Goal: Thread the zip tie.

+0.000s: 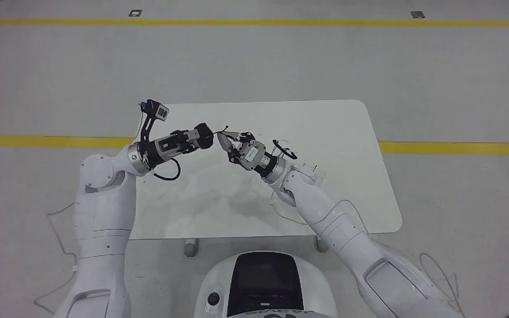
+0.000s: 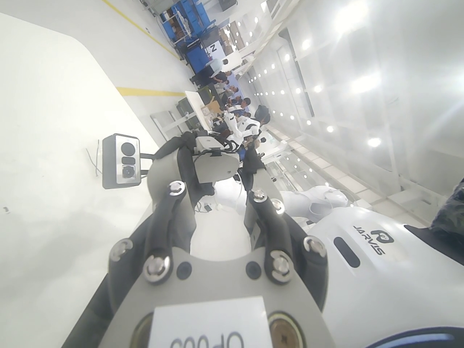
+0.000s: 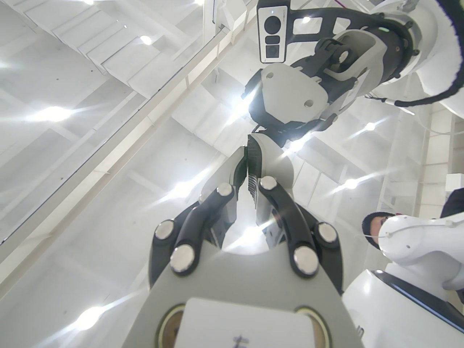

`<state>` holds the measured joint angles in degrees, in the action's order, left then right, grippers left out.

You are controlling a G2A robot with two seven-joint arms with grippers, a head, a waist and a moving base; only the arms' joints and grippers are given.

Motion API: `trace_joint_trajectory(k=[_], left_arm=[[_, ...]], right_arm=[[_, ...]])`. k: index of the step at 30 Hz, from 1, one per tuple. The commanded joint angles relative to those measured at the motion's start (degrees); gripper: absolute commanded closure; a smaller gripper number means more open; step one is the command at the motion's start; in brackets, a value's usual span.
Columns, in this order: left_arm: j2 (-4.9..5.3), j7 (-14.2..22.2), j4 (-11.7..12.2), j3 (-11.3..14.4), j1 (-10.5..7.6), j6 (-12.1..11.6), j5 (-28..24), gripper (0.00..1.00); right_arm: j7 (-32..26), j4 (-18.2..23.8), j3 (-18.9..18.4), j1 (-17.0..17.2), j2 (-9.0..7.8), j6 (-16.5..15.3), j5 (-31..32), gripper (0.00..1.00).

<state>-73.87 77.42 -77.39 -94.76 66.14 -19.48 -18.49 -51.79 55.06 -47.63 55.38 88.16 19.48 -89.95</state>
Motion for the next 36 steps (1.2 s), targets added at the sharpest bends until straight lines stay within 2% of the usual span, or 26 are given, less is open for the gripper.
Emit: trace_joint_trajectory(k=[1, 20, 23, 33, 35, 36], left_arm=[[-0.14, 0.2, 0.0, -0.2, 0.05, 0.0, 0.1, 0.73], [-1.34, 1.7, -0.4, -1.6, 0.55, 0.0, 1.3, 0.82], [-1.47, 1.9, -0.4, -1.7, 0.6, 0.0, 1.6, 0.87], [-1.86, 2.1, -0.5, -2.1, 0.67, 0.0, 2.4, 0.89], [-1.93, 2.1, -0.5, -2.2, 0.65, 0.0, 2.6, 0.92], [-1.97, 2.1, -0.5, -2.2, 0.63, 0.0, 2.6, 0.97]], right_arm=[[0.1, 0.0, 0.0, 0.0, 0.02, 0.0, 0.0, 1.0], [0.3, 0.5, -0.2, 0.5, -0.08, 0.0, 0.0, 1.0], [0.2, 0.7, -0.2, 0.6, -0.13, 0.0, 0.0, 1.0], [-0.1, 1.0, -0.1, 0.7, -0.3, 0.0, 0.0, 1.0], [-0.1, 1.1, -0.1, 0.8, -0.34, 0.0, 0.0, 1.0], [-0.1, 1.1, -0.1, 0.8, -0.36, 0.0, 0.0, 1.0]])
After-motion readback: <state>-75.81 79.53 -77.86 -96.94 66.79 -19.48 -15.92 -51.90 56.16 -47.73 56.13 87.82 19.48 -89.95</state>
